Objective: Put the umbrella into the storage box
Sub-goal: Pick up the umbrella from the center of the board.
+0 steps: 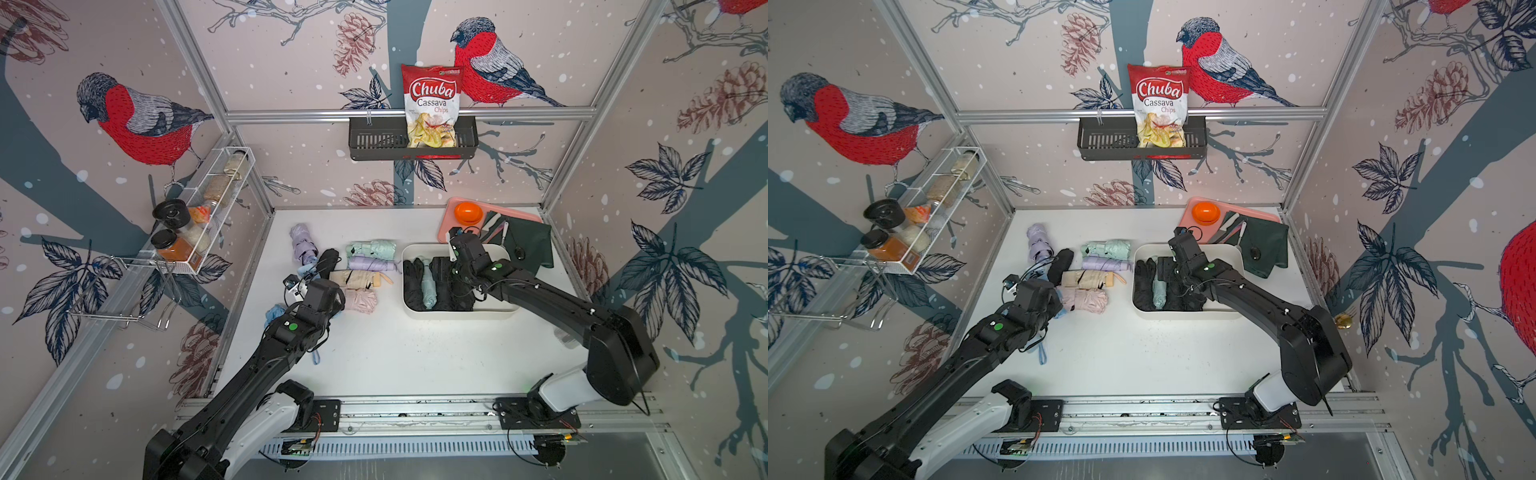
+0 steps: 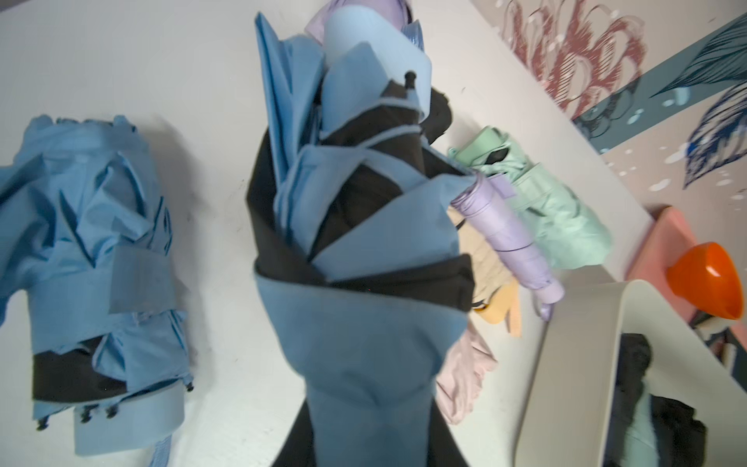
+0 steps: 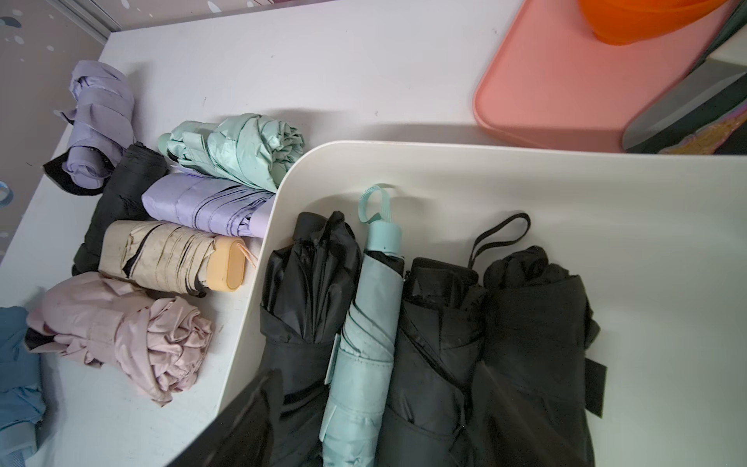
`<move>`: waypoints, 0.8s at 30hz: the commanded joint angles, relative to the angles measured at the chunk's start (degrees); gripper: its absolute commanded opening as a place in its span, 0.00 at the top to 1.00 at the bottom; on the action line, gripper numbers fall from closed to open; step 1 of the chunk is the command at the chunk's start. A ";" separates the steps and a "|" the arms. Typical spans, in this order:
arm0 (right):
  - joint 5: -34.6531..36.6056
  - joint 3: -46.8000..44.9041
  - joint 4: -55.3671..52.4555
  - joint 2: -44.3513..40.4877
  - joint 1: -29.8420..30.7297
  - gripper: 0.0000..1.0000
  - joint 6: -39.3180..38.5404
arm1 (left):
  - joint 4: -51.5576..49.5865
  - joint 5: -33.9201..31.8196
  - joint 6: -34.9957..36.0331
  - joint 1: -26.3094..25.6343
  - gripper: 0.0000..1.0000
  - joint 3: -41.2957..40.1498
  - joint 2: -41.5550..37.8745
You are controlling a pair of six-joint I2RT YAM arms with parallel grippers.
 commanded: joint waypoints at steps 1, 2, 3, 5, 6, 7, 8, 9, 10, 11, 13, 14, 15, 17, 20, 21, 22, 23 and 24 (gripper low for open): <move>-2.87 -0.82 3.31 -1.59 -0.75 0.22 1.49 | 6.92 2.16 5.85 -0.10 1.00 0.63 -1.37; -3.77 -1.12 3.72 -2.03 -1.16 0.22 1.71 | 9.88 3.76 7.15 -0.02 1.00 0.15 -1.64; -4.92 -1.61 4.40 -2.61 -1.64 0.22 1.92 | 13.64 6.14 8.56 -0.09 1.00 -0.62 -1.71; -7.76 -2.79 5.98 -3.84 -2.74 0.23 2.53 | 22.96 11.68 11.91 -0.05 1.00 -2.66 -1.60; -9.51 -3.51 7.02 -4.60 -3.38 0.23 2.78 | 27.75 14.72 13.14 0.00 1.00 -3.66 -1.18; -11.29 -4.28 8.04 -5.28 -3.93 0.23 3.03 | 32.19 17.76 14.30 0.02 1.00 -4.50 -0.51; -12.84 -4.91 8.80 -5.96 -4.37 0.23 3.15 | 35.94 20.34 15.21 0.00 1.00 -5.08 0.32; -14.33 -5.55 9.74 -6.65 -4.74 0.23 3.18 | 39.35 22.77 15.92 0.03 1.00 -5.36 1.62; -15.65 -6.17 10.66 -7.39 -5.01 0.23 3.17 | 42.46 26.13 16.98 -0.01 1.00 -5.42 3.08; -16.82 -6.68 11.52 -8.04 -5.14 0.23 3.24 | 45.51 28.82 17.76 -0.02 1.00 -5.42 4.50; -19.57 -7.86 13.63 -9.48 -5.46 0.22 3.26 | 51.78 35.19 18.65 0.06 1.00 -4.89 7.91; -20.95 -8.52 14.97 -10.26 -5.65 0.21 3.56 | 54.30 38.04 18.87 -0.02 1.00 -4.52 9.45; -22.48 -9.32 16.59 -11.06 -5.81 0.21 3.89 | 56.70 41.00 18.90 -0.02 1.00 -3.81 11.26; -25.30 -10.79 19.95 -12.51 -6.44 0.19 4.80 | 60.90 46.44 18.99 0.02 1.00 -2.52 14.19; -28.91 -13.03 25.98 -15.08 -7.13 0.17 6.51 | 65.93 52.61 17.72 -0.01 1.00 -1.20 17.66; -29.91 -13.78 28.39 -15.66 -7.17 0.17 7.07 | 67.50 54.15 17.09 -0.02 1.00 -1.00 18.40; -30.77 -14.43 30.61 -16.17 -7.16 0.16 7.44 | 68.27 55.49 16.60 -0.01 1.00 -0.61 19.24; -31.59 -14.90 32.60 -16.36 -7.14 0.15 7.77 | 68.53 56.58 16.28 -0.01 1.00 -0.10 19.79; -32.53 -15.25 34.61 -16.50 -7.09 0.15 8.01 | 69.12 57.98 15.81 -0.01 1.00 0.28 20.36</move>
